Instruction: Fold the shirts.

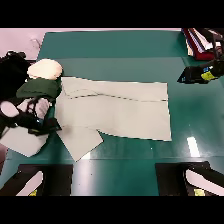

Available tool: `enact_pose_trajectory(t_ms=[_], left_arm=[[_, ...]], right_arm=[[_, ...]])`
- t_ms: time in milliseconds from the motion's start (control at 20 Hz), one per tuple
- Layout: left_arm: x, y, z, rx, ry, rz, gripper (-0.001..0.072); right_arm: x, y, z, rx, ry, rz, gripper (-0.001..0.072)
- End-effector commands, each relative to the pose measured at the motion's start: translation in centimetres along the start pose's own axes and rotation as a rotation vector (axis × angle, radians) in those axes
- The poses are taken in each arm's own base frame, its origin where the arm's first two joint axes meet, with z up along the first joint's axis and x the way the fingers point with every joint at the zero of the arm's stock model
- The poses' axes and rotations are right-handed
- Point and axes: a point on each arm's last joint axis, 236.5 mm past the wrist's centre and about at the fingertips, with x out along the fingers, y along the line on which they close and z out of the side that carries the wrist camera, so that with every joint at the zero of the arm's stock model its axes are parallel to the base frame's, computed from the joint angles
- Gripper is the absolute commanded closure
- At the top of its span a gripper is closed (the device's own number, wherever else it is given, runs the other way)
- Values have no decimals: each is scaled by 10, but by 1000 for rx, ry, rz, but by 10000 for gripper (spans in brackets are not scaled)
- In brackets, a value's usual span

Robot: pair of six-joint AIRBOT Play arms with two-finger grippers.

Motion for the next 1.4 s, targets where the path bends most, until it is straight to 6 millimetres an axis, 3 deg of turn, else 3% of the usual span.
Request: enact_pose_trajectory(t_ms=[0,150,300,450,550,600,700,800,900,1000,1200,1350], left_arm=[[37,-2,-25,-100,-15,-80,146],[48,-23,-22,-120,-55,-197,147],[55,-19,-34,-129,-20,-192,149],[49,-24,-33,-92,-13,-202,659],[39,-32,-33,-30,7,-217,681],[34,-35,-32,-10,10,-223,681],[26,-40,-26,28,-2,-229,681],[20,-43,-18,46,-27,-231,681],[16,-45,-14,52,-39,-234,681],[15,-46,-13,52,-42,-236,681],[14,-49,-13,49,-41,-249,681],[14,-49,-13,55,-42,-250,681]], right_arm=[[-12,9,-2,-7,-22,23,258],[-13,15,-5,-6,-11,48,258],[-13,15,-5,-6,-10,48,258],[-9,-1,-24,39,59,35,258],[9,-31,-64,140,166,7,258],[21,-51,-94,211,231,-19,257],[48,-77,-171,375,399,-30,100],[72,-79,-247,538,552,4,143],[97,-62,-294,617,599,75,177],[113,-47,-301,660,572,139,211],[126,-41,-257,630,496,172,242],[138,-31,-260,577,585,170,242]])
